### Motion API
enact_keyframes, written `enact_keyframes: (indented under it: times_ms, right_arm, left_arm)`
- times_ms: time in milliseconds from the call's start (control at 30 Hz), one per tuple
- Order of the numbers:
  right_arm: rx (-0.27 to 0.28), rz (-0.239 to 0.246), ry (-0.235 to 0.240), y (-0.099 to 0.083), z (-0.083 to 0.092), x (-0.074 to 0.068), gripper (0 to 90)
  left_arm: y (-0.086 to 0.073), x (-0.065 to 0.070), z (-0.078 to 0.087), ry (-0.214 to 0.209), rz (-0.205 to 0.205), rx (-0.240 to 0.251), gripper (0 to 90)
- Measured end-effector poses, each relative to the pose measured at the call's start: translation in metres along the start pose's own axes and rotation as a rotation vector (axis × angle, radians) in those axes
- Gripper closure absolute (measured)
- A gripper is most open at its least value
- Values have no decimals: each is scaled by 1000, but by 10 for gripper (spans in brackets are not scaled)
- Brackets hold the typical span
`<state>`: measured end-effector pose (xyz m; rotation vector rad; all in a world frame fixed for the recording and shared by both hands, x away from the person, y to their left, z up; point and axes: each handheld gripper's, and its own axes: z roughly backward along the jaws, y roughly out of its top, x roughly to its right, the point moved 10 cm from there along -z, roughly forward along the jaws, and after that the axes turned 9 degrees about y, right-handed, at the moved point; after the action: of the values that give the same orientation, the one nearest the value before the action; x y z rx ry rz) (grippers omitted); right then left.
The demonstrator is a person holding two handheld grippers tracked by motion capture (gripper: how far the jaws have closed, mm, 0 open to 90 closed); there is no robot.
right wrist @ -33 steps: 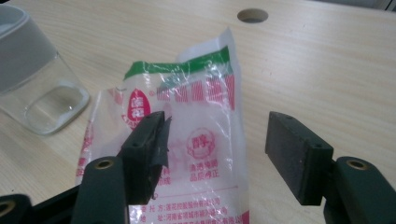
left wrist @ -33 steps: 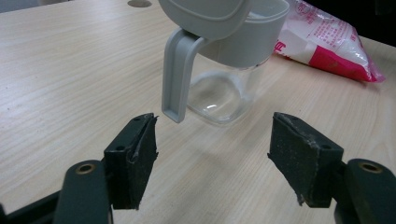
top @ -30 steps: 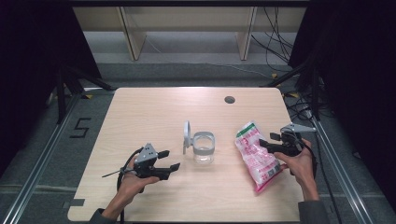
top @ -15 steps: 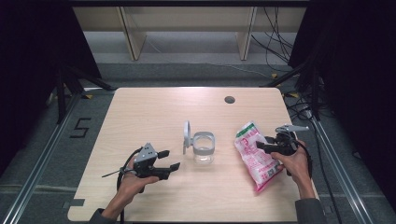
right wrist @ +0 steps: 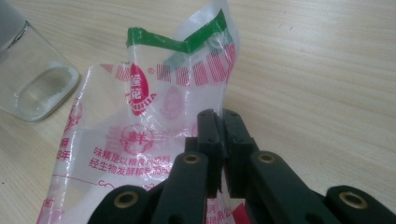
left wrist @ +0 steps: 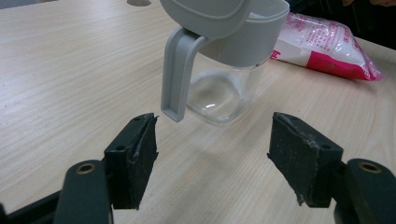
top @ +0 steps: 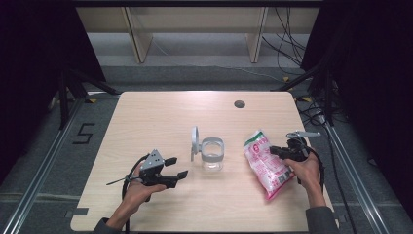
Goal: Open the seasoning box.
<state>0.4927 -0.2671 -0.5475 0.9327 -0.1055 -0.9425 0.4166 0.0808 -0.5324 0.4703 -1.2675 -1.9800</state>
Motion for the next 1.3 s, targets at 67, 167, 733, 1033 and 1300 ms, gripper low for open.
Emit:
enact_keyframes:
  times_ms: [67,167,733,1033,1300]
  right_arm:
    - [20,-1,-15,1,1,1,887]
    - [36,-25,-45,-1,8,3,893]
    - [54,-50,-214,-33,57,2,900]
    - [65,-53,-204,-51,76,-9,900]
    - [69,-56,-203,-66,86,-23,900]
  left_arm:
    - [0,0,0,-6,-3,1,317]
    - [1,0,1,-3,-9,5,317]
    - [1,-2,3,10,-3,11,317]
    - [0,0,3,1,-7,10,318]
    - [-1,1,4,-4,-27,9,316]
